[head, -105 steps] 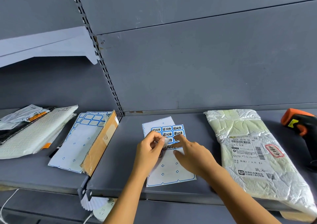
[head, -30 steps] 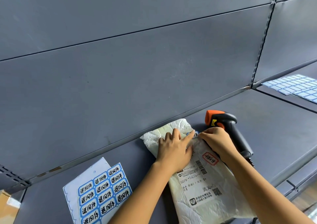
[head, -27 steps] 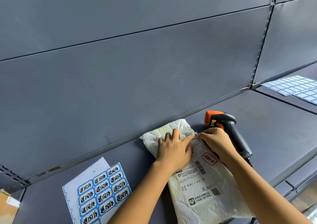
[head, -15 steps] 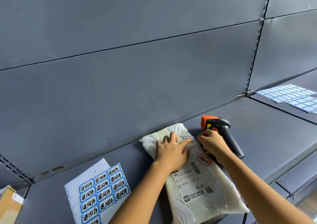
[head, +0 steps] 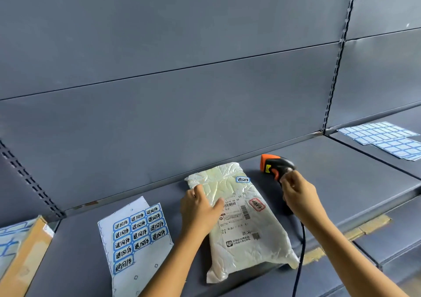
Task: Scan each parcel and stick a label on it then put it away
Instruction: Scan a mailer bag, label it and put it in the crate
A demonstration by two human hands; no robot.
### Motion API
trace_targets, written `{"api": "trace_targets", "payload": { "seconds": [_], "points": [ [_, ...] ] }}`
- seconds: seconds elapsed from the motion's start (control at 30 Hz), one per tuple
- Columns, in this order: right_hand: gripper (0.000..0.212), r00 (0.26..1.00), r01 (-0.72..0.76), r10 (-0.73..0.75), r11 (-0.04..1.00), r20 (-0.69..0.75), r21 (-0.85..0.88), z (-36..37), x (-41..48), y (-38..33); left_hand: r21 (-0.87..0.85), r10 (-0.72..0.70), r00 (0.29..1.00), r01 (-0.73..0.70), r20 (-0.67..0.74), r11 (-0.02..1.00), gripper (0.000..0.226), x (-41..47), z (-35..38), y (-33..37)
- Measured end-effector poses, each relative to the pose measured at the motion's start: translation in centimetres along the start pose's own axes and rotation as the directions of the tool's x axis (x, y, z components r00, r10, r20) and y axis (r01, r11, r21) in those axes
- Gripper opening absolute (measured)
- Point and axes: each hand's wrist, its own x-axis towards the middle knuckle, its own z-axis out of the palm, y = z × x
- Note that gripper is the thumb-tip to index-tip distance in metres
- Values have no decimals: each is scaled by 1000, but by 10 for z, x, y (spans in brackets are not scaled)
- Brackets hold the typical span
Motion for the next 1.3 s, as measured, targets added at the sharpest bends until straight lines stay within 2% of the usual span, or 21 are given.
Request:
{"api": "trace_targets", "payload": {
  "seconds": [0.1,0.2,0.27,0.37,0.47,0.53,0.6,0.8,0.93,1.1,1.2,1.3],
  "points": [
    [15,995,60,-60,998,85,4,8,-12,-5,223,-123,984,93,128,970,95,-19,4,10],
    [16,988,86,-91,995,123,43,9,-28,-9,250,-222,967,186,122,950,100,-25,5,19],
    [17,987,85,-95,993,132,81,6,-38,-7,122,-296,946,281,133,952,90,-21,4,22],
    [19,984,63,-78,993,159,97,-1,-48,-6,-257,-351,924,381,155,888,53,-17,-1,18],
    [22,979,63,-82,992,188,107,-10,-55,-9,-584,-316,933,356,173,730,22,-28,-9,12],
    [22,975,45,-72,990,209,131,-14,-58,-10,-755,-294,938,326,183,569,23,-38,-14,8],
    [23,971,32,-60,992,231,126,-18,-62,-11,-836,-279,945,288,169,468,25,-49,-24,7],
    [26,975,0,-37,986,219,165,-40,-81,-6,-928,-140,977,196,158,317,23,-84,-51,16],
    [24,985,-10,-30,973,168,229,-65,-97,2,-944,-39,986,169,165,285,22,-109,-46,42],
    [17,968,-99,4,925,251,368,-100,-127,28,-937,38,972,214,233,275,24,-148,-17,78],
    [15,971,-141,44,897,233,418,-129,-144,54,-922,115,944,269,310,277,27,-167,9,100],
    [10,982,-176,121,875,147,451,-169,-168,88,-876,210,881,339,424,343,28,-183,43,133]
  ]
}}
